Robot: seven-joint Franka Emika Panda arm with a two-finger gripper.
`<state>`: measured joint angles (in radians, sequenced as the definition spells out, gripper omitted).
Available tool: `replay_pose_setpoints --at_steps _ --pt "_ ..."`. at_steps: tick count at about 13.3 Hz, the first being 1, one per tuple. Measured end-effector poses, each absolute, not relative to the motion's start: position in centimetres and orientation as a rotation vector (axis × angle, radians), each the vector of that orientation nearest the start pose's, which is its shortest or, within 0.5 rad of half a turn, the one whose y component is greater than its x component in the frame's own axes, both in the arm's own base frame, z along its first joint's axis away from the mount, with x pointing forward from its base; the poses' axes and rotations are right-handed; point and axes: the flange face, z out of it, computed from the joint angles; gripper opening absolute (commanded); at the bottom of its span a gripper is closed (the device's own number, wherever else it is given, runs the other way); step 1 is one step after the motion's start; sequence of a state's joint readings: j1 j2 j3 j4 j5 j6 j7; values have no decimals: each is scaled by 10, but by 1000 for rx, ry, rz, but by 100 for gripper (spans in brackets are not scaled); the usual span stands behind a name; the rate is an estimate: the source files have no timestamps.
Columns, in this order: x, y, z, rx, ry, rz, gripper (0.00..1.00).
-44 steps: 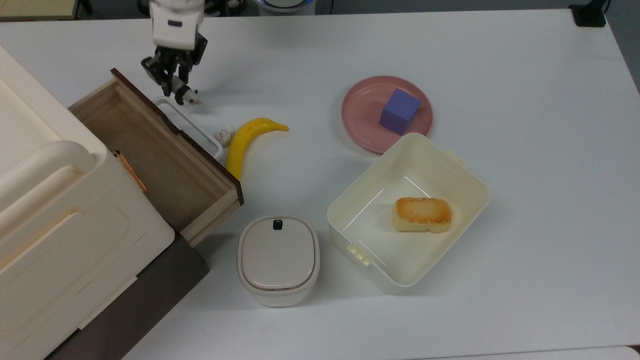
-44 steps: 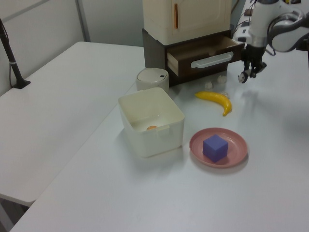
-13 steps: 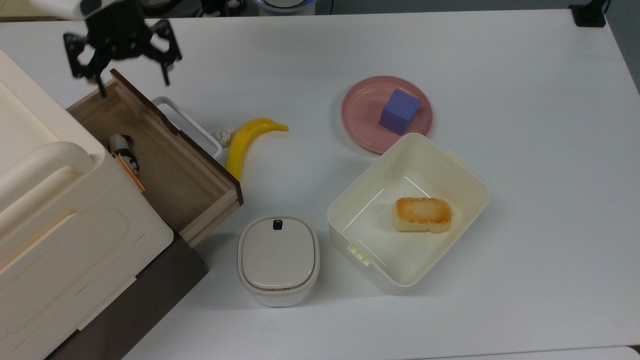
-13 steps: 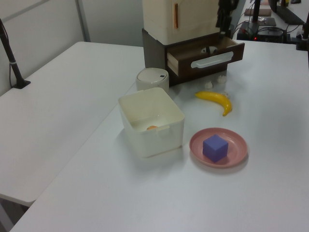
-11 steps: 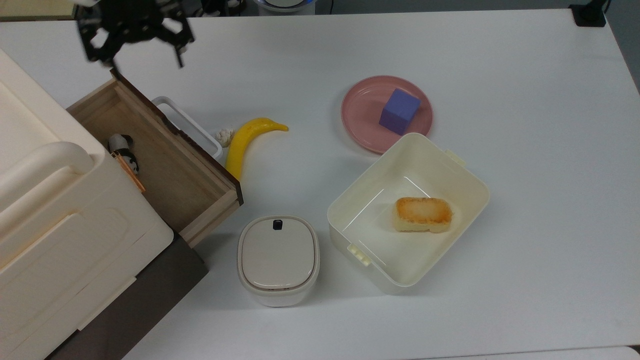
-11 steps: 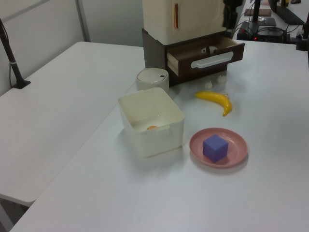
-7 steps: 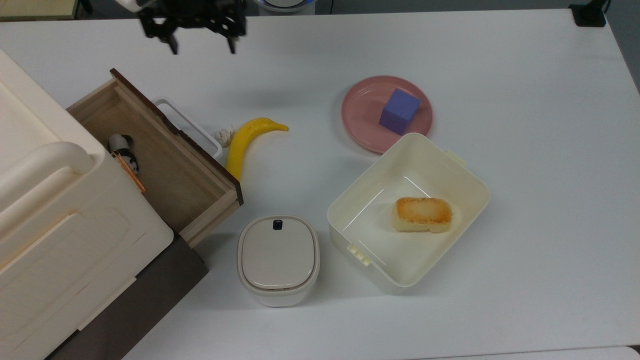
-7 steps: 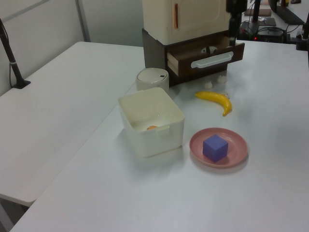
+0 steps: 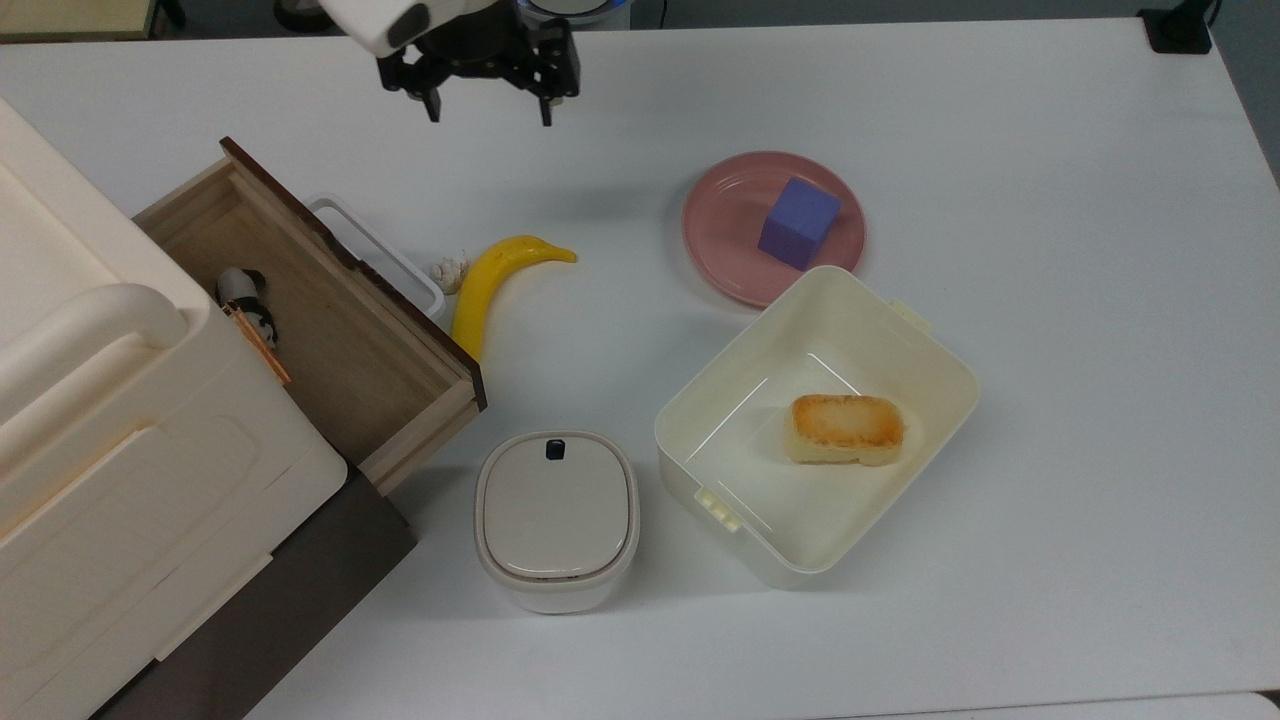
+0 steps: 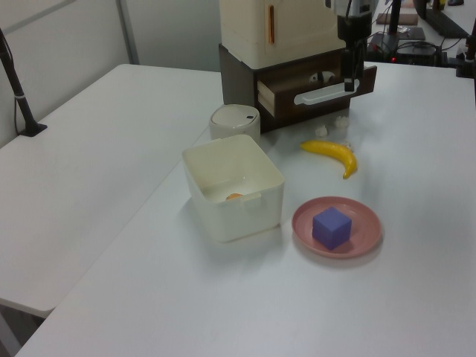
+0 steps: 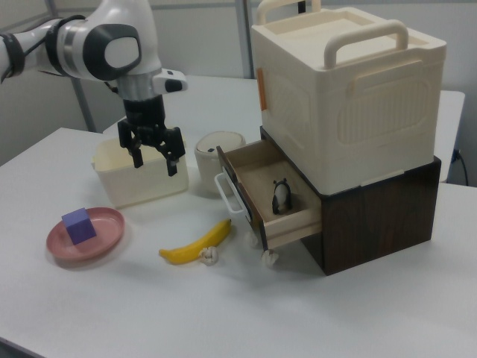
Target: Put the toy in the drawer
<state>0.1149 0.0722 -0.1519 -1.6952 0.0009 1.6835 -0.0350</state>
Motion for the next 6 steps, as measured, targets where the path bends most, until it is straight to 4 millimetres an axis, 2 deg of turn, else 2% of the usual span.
replay_pose_setpoints --at_steps 2,4,6 --pt "578 -3 540 -3146 -98 87 100" --pt "584 -11 545 -3150 -60 -6 100" --pt "585 -19 547 -3152 16 -29 100"
